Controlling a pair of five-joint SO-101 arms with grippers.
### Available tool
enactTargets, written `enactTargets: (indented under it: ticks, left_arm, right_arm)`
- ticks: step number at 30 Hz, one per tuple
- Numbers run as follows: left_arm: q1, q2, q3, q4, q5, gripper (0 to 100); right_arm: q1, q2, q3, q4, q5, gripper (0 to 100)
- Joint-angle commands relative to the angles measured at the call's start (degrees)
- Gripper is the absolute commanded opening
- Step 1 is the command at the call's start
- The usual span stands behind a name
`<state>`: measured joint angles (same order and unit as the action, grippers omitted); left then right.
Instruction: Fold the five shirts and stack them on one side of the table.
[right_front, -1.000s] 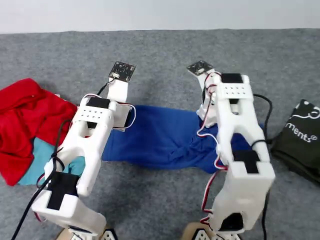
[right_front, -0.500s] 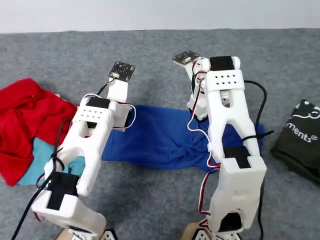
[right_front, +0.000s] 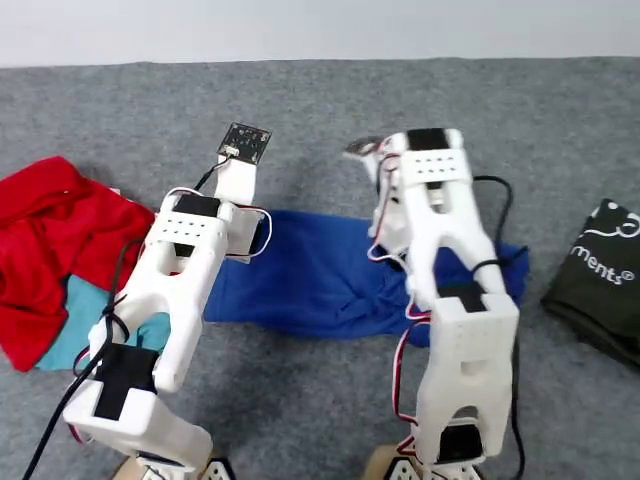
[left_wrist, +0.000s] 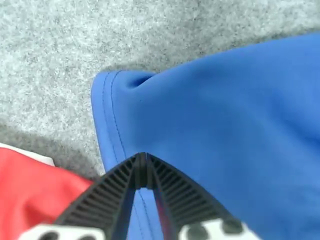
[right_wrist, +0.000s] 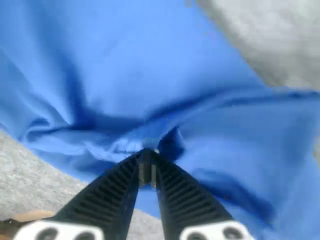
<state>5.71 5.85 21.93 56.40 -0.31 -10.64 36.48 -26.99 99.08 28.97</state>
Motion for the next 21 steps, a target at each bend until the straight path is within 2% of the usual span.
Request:
enactTargets:
  ticks: [1, 5, 10, 21]
  left_arm:
    - [-0.1, -3.0, -0.2, -1.0, 0.4, 0]
    - [-0.1, -3.0, -0.2, -1.0, 0.4, 0]
    - [-0.1, -2.9, -0.2, -1.0, 0.4, 0]
    - [-0.1, -3.0, -0.2, -1.0, 0.4, 0]
  right_arm:
    - [-4.7, 0.0, -0.9, -2.0, -0.6, 0.9]
    - [-8.6, 0.3, -0.9, -4.1, -0.6, 0.9]
    - [-8.8, 0.7, -0.9, -4.6, -0.6, 0.9]
    - [-1.8, -7.6, -0.4, 3.6, -0.6, 0.9]
